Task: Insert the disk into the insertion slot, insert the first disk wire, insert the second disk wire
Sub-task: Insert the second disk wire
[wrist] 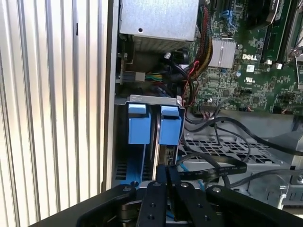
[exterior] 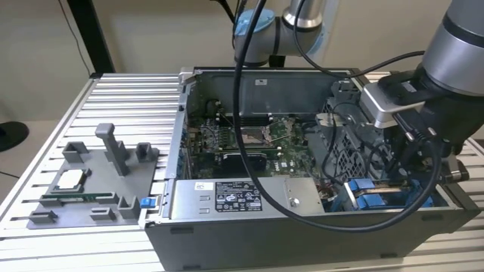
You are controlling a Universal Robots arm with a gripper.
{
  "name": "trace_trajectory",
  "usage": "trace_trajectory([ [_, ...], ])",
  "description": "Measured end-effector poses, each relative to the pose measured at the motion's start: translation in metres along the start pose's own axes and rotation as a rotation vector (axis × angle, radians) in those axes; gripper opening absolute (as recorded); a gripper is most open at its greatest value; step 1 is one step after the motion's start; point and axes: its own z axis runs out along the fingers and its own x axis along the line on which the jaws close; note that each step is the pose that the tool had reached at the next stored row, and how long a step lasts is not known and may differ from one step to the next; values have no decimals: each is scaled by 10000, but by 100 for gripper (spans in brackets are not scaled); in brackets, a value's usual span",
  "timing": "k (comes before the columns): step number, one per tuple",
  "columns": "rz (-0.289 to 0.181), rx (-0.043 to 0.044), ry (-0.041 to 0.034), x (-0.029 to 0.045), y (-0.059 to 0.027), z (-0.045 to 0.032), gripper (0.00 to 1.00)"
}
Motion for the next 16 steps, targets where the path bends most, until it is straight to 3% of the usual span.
trace_trajectory([
  [6,-20,-3,20,-9,129,-32,0],
  [10,-37,-4,9,-14,153,-46,0],
  [12,-88,-8,-28,-15,152,-57,0],
  [16,-157,-6,-213,-20,132,-113,0],
])
